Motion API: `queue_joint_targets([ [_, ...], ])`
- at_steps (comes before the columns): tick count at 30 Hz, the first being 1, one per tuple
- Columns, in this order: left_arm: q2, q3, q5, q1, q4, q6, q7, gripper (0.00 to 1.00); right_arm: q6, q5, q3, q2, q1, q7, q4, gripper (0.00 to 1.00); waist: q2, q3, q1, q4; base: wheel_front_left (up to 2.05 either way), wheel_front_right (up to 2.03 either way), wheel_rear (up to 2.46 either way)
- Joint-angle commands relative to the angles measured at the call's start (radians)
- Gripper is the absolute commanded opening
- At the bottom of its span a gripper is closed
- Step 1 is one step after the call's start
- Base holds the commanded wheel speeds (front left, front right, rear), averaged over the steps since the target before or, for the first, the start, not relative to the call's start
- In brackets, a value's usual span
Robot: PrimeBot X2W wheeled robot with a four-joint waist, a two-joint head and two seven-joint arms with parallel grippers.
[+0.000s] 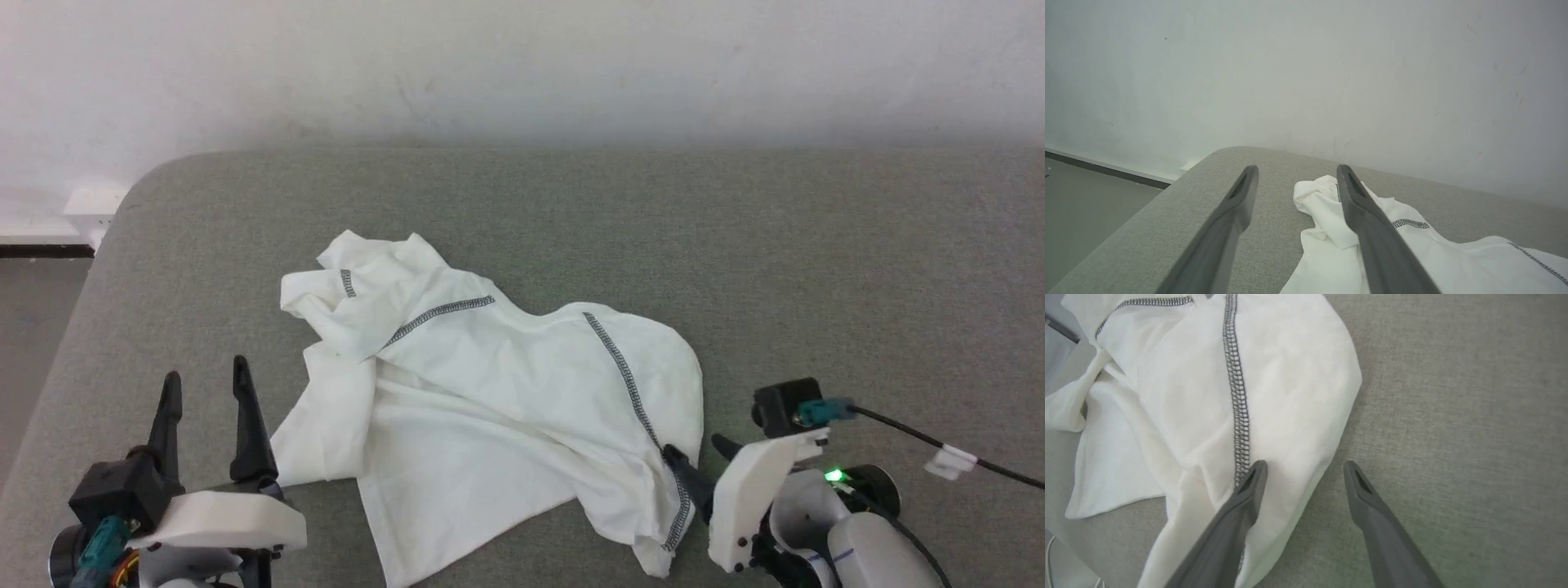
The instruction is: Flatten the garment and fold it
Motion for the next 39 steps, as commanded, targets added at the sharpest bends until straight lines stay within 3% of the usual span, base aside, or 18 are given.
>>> queue_joint_targets([
  [1, -0.012, 0.007, 0.009, 0.015, -0.003, -0.01, -0.005, 1.0, -0.001, -0.006, 0.02, 0.0, -0.038, 0.054, 0.027, 1.0, 0.0, -0.001, 0.0, 0.015, 0.0, 0.0, 0.0],
  [8, -0.041, 0.014, 0.019, 0.021, 0.002, -0.031, -0.005, 1.0, -0.001, -0.013, 0.063, 0.0, -0.094, 0.274, 0.164, 1.0, 0.0, 0.007, 0.0, 0.027, 0.0, 0.0, 0.0],
  [9, -0.044, 0.015, 0.02, 0.02, 0.005, -0.035, -0.005, 1.0, -0.001, 0.004, 0.067, 0.0, -0.094, 0.293, 0.18, 0.8, 0.0, 0.007, 0.0, 0.027, 0.0, 0.0, 0.0],
  [10, -0.045, 0.017, 0.022, 0.018, 0.009, -0.04, -0.005, 1.0, -0.001, 0.008, 0.075, 0.0, -0.094, 0.314, 0.195, 0.37, 0.0, 0.008, 0.0, 0.027, 0.0, 0.0, 0.0],
  [11, -0.048, 0.017, 0.023, 0.017, 0.013, -0.044, -0.005, 1.0, -0.001, 0.025, 0.081, 0.0, -0.092, 0.329, 0.204, 0.0, 0.0, 0.007, 0.0, 0.027, 0.0, 0.0, 0.0],
  [14, -0.053, 0.02, 0.027, 0.019, 0.023, -0.051, -0.005, 1.0, -0.001, 0.048, 0.088, 0.0, -0.097, 0.325, 0.196, 0.0, 0.0, 0.003, 0.0, 0.019, 0.0, 0.0, 0.0],
  [19, -0.059, 0.021, 0.026, 0.023, 0.034, -0.059, -0.005, 1.0, -0.001, -0.044, 0.04, -0.021, -0.134, 0.196, 0.105, 0.0, 0.0, -0.007, 0.0, 0.001, 0.0, 0.0, 0.0],
  [21, -0.06, 0.027, 0.025, 0.028, 0.038, -0.063, -0.005, 1.0, -0.001, -0.11, -0.042, -0.043, -0.138, 0.136, 0.017, 0.0, 0.0, -0.013, 0.0, -0.017, 0.0, 0.0, 0.0],
  [23, -0.062, 0.027, 0.025, 0.029, 0.038, -0.065, -0.005, 1.0, -0.001, -0.133, -0.074, -0.056, -0.133, 0.133, -0.011, 0.0, 0.0, -0.013, 0.0, -0.022, 0.0, 0.0, 0.0],
  [29, -0.066, 0.022, 0.024, 0.026, 0.041, -0.077, -0.005, 1.0, -0.001, -0.219, -0.307, -0.116, -0.059, 0.173, -0.119, 0.0, 0.0, -0.004, 0.0, -0.042, 0.0, 0.0, 0.0],
  [33, -0.067, 0.02, 0.023, 0.019, 0.048, -0.081, -0.005, 1.0, -0.001, -0.223, -0.452, -0.108, 0.004, 0.166, -0.081, 0.0, 0.0, 0.006, 0.0, -0.046, 0.0, 0.0, 0.0],
  [37, -0.069, 0.017, 0.022, 0.014, 0.058, -0.086, -0.005, 1.0, -0.001, -0.218, -0.516, -0.079, 0.035, 0.101, 0.024, 0.0, 0.0, 0.012, 0.0, -0.046, 0.0, 0.0, 0.0],
  [38, -0.069, 0.017, 0.021, 0.013, 0.061, -0.087, -0.005, 1.0, -0.001, -0.218, -0.517, -0.075, 0.036, 0.079, 0.048, 0.2, 0.0, 0.013, 0.0, -0.047, 0.0, 0.0, 0.0],
  [39, -0.069, 0.017, 0.021, 0.013, 0.063, -0.088, -0.005, 1.0, -0.001, -0.22, -0.516, -0.071, 0.034, 0.049, 0.066, 0.57, 0.0, 0.014, 0.0, -0.047, 0.0, 0.0, 0.0],
])
